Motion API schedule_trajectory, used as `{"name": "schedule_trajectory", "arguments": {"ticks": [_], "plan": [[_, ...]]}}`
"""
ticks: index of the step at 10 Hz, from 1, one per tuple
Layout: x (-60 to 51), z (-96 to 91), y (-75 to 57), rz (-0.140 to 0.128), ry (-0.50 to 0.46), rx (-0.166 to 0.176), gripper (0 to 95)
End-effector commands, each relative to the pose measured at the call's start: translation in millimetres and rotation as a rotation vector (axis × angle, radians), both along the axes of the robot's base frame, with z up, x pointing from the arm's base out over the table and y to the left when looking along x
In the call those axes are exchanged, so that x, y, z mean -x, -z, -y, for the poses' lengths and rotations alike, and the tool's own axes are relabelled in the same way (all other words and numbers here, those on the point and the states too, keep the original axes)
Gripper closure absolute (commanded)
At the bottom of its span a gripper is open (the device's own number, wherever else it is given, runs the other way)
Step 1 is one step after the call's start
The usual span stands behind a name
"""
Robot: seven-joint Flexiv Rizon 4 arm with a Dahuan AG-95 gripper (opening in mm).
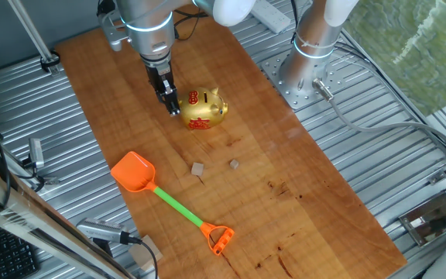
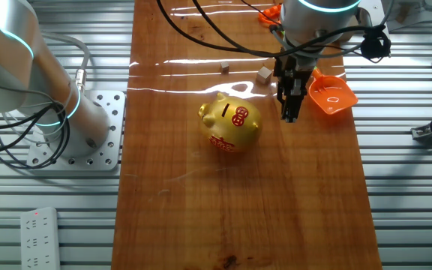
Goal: Use a shovel to scoop up an object
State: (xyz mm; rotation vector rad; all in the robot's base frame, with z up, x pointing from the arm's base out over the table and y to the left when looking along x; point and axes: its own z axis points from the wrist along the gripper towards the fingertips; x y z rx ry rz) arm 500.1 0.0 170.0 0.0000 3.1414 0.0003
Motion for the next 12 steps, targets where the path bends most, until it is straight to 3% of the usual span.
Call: {"name": "schedule_trajectory", "arguments": {"ticks": [1, 12], "plan": [[0.2, 0.0, -0.2, 0.065, -0.082, -0.04, 95.0], [-0.9, -1.6, -3.6, 0.055, -0.081, -0.039, 95.0]]}}
